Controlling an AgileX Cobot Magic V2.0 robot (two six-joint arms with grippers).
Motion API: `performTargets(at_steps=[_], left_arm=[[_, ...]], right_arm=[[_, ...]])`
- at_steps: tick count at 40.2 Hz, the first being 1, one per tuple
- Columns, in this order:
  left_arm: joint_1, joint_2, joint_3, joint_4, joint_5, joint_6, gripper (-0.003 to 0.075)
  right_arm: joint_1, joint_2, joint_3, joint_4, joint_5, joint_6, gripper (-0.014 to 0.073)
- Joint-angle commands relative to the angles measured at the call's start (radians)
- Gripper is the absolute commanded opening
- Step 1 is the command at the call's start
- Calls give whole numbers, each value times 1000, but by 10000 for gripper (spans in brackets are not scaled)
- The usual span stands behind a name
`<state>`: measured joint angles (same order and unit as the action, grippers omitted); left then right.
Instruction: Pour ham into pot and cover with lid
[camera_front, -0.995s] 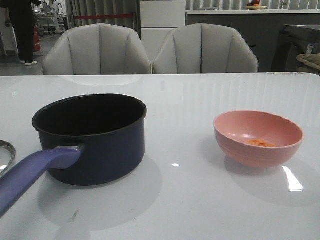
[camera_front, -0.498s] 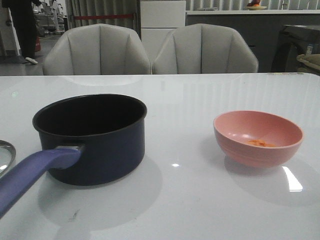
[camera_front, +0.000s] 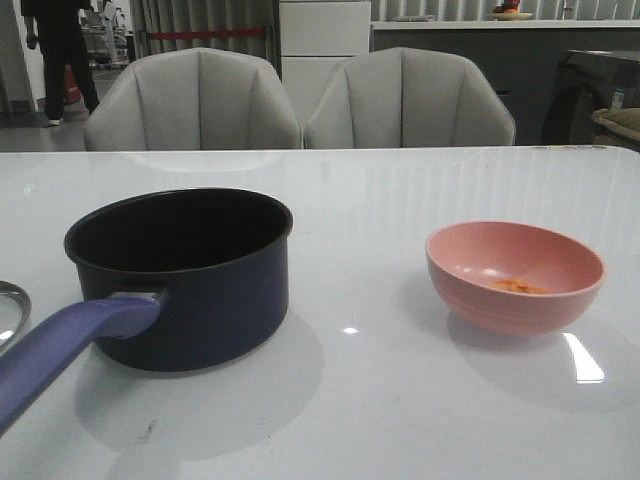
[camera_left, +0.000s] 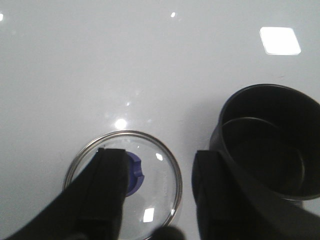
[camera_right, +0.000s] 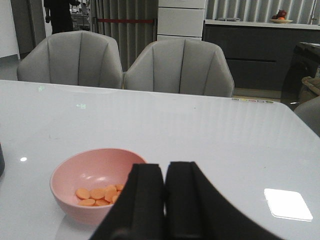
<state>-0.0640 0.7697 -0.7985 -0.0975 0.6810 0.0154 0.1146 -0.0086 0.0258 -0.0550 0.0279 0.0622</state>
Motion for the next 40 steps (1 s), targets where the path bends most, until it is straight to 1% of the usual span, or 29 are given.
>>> performTargets(at_steps=[1, 6, 17, 22, 25, 28, 32, 36, 40], left_arm=[[-71, -110, 41, 20, -96, 0, 302], [-143, -254, 141, 29, -126, 0, 286], [-158, -516, 372, 31, -253, 0, 281], [-166, -615, 415, 31, -323, 0, 281], [-166, -648, 428, 31, -328, 0, 281], [-166, -655, 435, 31, -333, 0, 281], [-166, -655, 439, 31, -348, 0, 281], [-166, -655, 439, 31, -353, 0, 281], [-166, -655, 439, 31, -357, 0, 281]], right_arm=[[-5, -19, 10, -2, -75, -11, 161], [-5, -19, 10, -2, -75, -11, 161], [-5, -19, 10, -2, -78, -11, 161], [-5, -19, 10, -3, -132, -12, 161], [-5, -19, 10, -2, -190, -10, 161], [-5, -15, -12, -2, -202, 19, 161], [-5, 39, -94, -2, -109, 35, 161], [-5, 137, -200, -1, 39, 44, 161], [-5, 232, -304, 16, 151, 74, 161]])
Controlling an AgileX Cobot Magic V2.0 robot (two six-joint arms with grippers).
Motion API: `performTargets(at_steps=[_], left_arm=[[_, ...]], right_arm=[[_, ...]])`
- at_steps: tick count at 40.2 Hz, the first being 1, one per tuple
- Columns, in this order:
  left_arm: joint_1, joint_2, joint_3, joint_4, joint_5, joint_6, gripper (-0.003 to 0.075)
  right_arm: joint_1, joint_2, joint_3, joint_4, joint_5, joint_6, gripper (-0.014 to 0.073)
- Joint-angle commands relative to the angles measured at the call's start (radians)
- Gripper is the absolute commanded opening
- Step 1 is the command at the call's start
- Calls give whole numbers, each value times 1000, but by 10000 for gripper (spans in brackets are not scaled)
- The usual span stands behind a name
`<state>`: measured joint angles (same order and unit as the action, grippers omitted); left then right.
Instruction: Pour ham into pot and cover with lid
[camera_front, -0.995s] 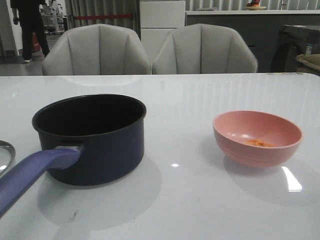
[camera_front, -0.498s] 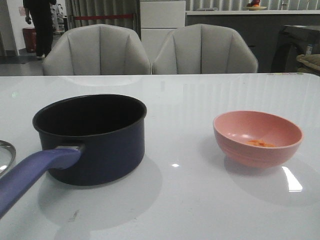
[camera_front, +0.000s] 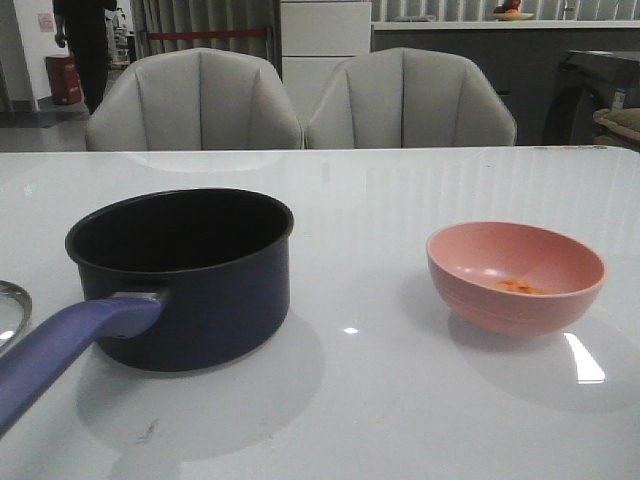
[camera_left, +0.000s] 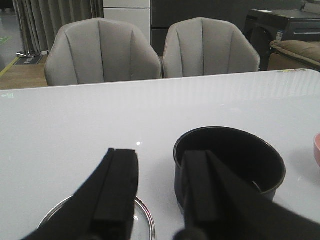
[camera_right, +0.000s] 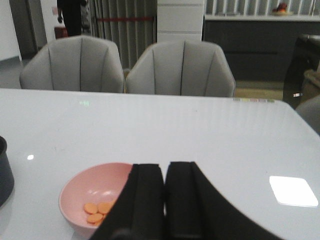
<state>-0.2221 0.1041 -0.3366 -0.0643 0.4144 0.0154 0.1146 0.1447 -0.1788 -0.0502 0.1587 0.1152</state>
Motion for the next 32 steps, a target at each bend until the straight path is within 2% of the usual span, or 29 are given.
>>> performTargets(at_steps=[1, 15, 18, 24, 26, 32], left_arm=[[-7, 11, -23, -2, -90, 0, 281], [-7, 11, -23, -2, -104, 0, 281], [-7, 11, -23, -2, -104, 0, 281], [-7, 11, -23, -2, -104, 0, 281], [-7, 11, -23, -2, -104, 0, 281], [-7, 11, -23, -2, -104, 0, 281]], right_arm=[[-5, 94, -113, 14, 39, 23, 161], [-4, 255, -167, 30, 42, 23, 171], [-4, 328, -209, 30, 83, 23, 222], [-4, 505, -322, 60, 207, 23, 405], [-4, 565, -360, 79, 237, 23, 439], [-4, 755, -479, 136, 282, 23, 449]])
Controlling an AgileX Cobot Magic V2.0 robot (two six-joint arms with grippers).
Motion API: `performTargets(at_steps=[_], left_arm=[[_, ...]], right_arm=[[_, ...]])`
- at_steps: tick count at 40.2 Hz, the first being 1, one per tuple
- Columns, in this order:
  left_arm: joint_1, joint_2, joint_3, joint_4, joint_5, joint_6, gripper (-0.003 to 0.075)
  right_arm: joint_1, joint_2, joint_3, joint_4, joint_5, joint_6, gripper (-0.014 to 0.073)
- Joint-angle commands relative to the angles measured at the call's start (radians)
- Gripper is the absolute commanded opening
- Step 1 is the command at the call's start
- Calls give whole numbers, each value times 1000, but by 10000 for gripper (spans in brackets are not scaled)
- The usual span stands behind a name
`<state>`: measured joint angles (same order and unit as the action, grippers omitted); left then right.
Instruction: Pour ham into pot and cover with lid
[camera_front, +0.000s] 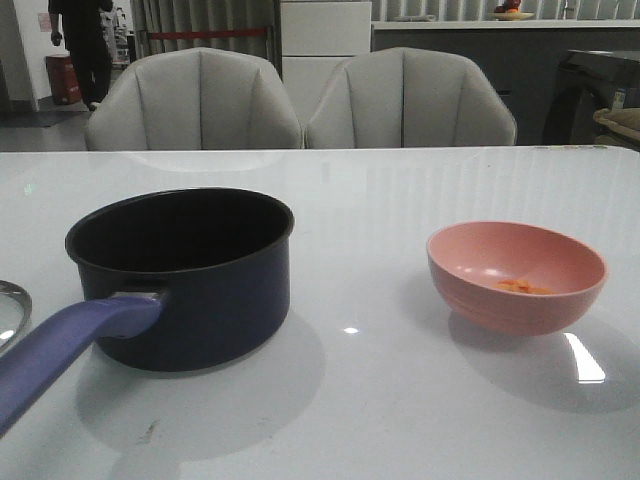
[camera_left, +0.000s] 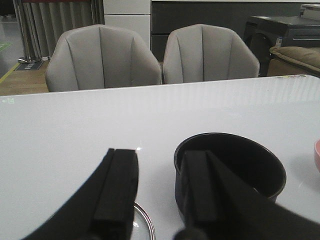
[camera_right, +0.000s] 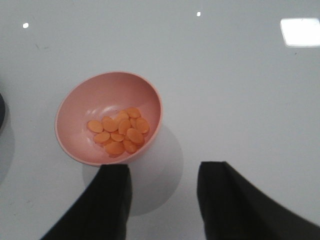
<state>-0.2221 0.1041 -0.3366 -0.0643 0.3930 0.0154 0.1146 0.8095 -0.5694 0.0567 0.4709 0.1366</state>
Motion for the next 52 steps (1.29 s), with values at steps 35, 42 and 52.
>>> performTargets(at_steps=[35, 42, 52], left_arm=[[-7, 11, -23, -4, -82, 0, 281], [-7, 11, -23, -4, -82, 0, 281], [-7, 11, -23, -4, -82, 0, 281]], right_arm=[[-6, 985, -700, 61, 287, -78, 295], [-6, 1049, -754, 93, 346, -94, 134], [-6, 1005, -795, 93, 313, -168, 136]])
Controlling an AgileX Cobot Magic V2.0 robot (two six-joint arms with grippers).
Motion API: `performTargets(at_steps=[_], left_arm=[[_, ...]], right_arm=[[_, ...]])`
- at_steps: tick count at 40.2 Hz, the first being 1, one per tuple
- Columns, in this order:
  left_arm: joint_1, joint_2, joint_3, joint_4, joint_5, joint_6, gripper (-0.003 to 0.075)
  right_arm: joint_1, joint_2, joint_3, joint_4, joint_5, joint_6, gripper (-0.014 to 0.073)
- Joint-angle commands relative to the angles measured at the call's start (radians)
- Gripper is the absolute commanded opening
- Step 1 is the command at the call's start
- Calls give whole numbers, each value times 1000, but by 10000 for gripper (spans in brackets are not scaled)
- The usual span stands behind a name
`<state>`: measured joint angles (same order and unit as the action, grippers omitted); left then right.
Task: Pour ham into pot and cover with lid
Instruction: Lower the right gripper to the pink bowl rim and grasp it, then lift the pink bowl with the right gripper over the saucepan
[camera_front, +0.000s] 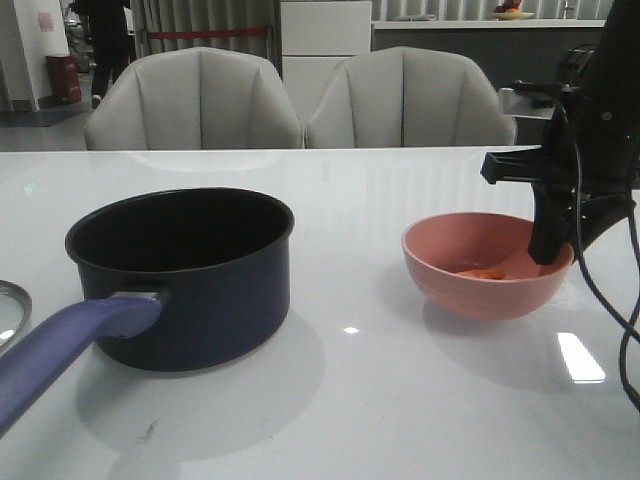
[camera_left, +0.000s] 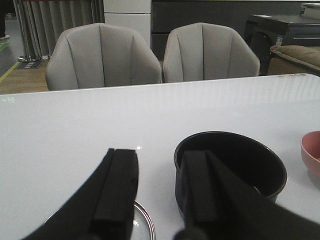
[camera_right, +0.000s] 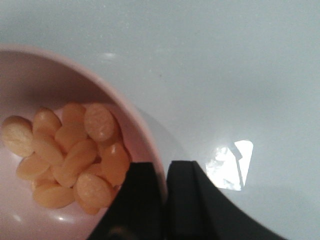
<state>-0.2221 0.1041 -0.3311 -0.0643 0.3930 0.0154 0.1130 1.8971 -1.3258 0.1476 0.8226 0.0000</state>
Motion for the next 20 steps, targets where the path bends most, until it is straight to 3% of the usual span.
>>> performTargets(at_steps=[1, 7, 12, 20], left_arm=[[-7, 11, -29, -4, -82, 0, 281], [-7, 11, -29, -4, -82, 0, 281], [-7, 11, -29, -4, -82, 0, 281], [-7, 11, -29, -4, -82, 0, 281]], right_arm=[[-4, -97, -40, 2, -48, -35, 136], [-4, -169, -41, 9, -87, -37, 137], [4, -249, -41, 88, -94, -50, 137], [116, -357, -42, 98, -259, -166, 137]])
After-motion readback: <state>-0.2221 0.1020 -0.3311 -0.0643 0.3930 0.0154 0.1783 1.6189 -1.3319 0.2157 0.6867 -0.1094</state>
